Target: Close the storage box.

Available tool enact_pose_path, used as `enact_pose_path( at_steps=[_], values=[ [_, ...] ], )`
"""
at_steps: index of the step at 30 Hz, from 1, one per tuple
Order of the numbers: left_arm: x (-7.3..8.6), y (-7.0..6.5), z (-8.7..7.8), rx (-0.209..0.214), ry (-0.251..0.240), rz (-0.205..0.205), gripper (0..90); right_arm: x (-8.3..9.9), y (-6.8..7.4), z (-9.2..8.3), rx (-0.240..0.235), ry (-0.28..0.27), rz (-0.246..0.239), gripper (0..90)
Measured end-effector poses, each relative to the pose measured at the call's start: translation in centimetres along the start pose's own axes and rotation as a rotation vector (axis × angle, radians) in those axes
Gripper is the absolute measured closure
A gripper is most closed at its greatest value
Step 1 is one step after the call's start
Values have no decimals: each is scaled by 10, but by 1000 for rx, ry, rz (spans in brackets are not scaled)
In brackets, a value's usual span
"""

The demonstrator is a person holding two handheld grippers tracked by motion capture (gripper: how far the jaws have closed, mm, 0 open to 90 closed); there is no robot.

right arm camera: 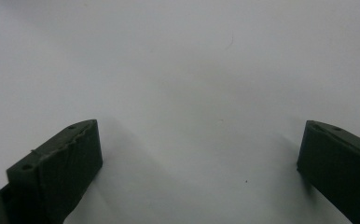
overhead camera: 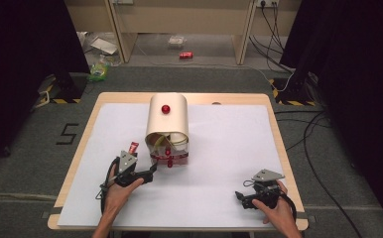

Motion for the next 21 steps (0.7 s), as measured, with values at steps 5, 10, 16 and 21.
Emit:
enact_pose_path(
  at_steps=[5, 10, 16, 21],
  values=[
    [1, -1, -3, 11, 4, 4, 147, 0, 0, 0, 0, 0, 0, 3],
    [2, -1, -6, 18, 1, -4, 147, 0, 0, 0, 0, 0, 0, 3],
    [7, 3, -7, 13, 11, -18, 147, 0, 0, 0, 0, 0, -1, 3],
    [7, 3, -11, 21, 9, -20, 147, 0, 0, 0, 0, 0, 0, 3]
  ],
)
Point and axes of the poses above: each handheld gripper's, and its own axes: z roughly forward along the jaws, x roughly out of its underside, y roughly to its left, the point moved 2 cm from there along z, roughly forward along the jaws, and after that the axes turned 4 degrees about -x, right-handed, at the moved point
